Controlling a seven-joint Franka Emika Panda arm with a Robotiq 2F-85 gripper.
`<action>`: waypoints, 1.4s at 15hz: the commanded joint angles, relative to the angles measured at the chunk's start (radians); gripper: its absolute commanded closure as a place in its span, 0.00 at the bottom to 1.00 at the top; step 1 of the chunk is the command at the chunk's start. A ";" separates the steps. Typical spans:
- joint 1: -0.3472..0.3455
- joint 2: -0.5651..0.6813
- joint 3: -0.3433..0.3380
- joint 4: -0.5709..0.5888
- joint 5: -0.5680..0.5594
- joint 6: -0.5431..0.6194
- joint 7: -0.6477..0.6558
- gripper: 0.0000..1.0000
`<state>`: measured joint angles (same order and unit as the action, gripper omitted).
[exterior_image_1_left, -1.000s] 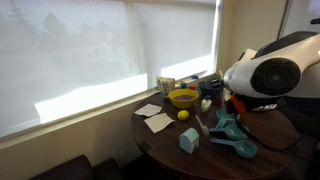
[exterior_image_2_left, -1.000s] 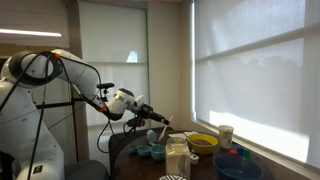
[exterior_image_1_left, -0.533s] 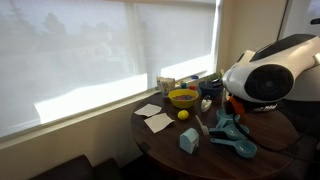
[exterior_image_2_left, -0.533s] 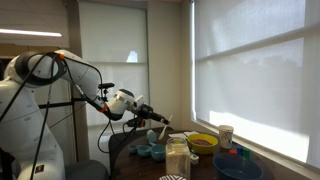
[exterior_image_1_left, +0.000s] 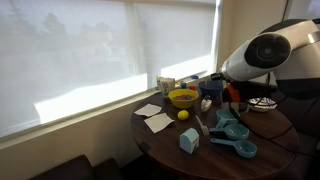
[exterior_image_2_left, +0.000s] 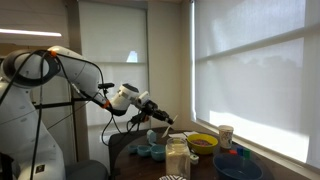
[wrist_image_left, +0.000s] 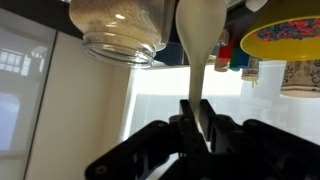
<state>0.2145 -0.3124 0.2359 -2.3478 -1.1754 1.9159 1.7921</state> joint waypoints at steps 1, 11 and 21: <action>0.000 -0.084 -0.069 0.000 0.099 0.109 -0.056 0.97; -0.043 -0.133 -0.096 0.001 0.195 0.217 -0.095 0.87; -0.062 -0.161 -0.137 0.034 0.262 0.243 -0.141 0.97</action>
<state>0.1799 -0.4477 0.1133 -2.3372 -0.9809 2.1270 1.7047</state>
